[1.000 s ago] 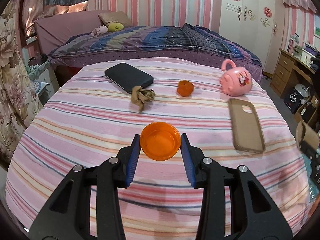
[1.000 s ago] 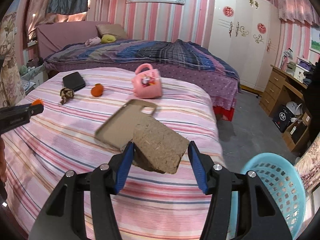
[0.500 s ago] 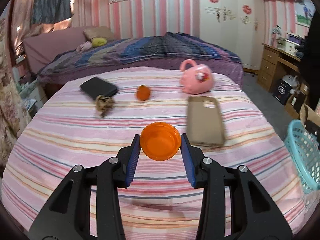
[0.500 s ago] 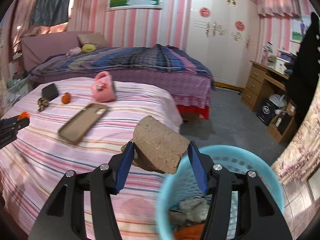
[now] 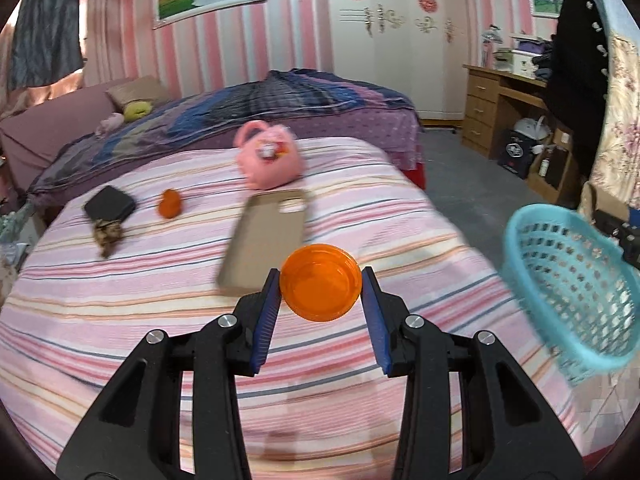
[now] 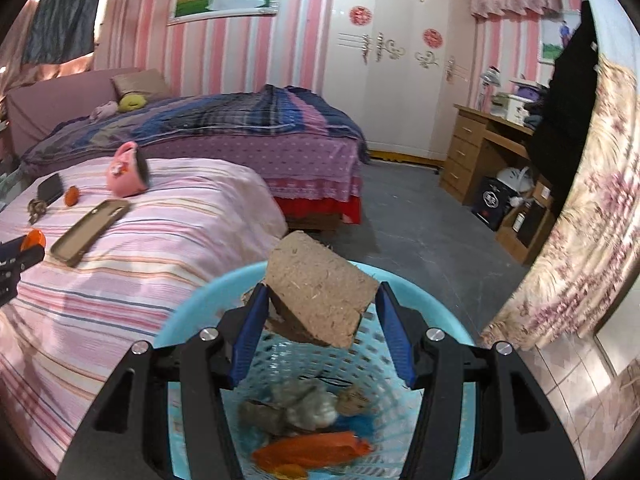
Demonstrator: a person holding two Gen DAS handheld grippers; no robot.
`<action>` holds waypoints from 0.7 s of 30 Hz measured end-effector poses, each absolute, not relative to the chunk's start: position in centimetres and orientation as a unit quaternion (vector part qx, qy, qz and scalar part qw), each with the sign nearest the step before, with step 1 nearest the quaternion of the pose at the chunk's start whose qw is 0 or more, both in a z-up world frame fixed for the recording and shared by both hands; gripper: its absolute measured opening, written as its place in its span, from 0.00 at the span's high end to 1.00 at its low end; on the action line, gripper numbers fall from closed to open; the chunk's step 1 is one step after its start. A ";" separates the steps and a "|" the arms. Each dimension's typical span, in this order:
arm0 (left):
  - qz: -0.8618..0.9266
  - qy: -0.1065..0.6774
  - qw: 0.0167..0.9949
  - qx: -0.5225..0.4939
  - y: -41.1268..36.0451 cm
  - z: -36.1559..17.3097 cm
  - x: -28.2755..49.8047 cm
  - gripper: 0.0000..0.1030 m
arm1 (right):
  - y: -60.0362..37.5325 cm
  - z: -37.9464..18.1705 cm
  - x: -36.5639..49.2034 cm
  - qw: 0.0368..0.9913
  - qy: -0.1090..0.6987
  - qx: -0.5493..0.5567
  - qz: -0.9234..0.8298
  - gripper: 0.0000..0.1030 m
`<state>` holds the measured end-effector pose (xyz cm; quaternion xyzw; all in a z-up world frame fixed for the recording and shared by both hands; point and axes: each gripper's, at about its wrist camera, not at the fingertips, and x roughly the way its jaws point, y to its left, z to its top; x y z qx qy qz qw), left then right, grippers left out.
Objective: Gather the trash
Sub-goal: 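Carry the orange cap and cardboard square over the blue basket with both tools, then open the left tool to drop the cap while the right tool releases the cardboard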
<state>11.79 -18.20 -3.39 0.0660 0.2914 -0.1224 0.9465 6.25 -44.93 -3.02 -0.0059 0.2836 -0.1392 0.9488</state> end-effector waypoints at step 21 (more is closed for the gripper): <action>-0.252 0.294 0.920 0.051 -34.1 -2.7 10.5 0.62 | -50.8 -4.4 4.3 0.936 0.289 0.012 -0.202 0.47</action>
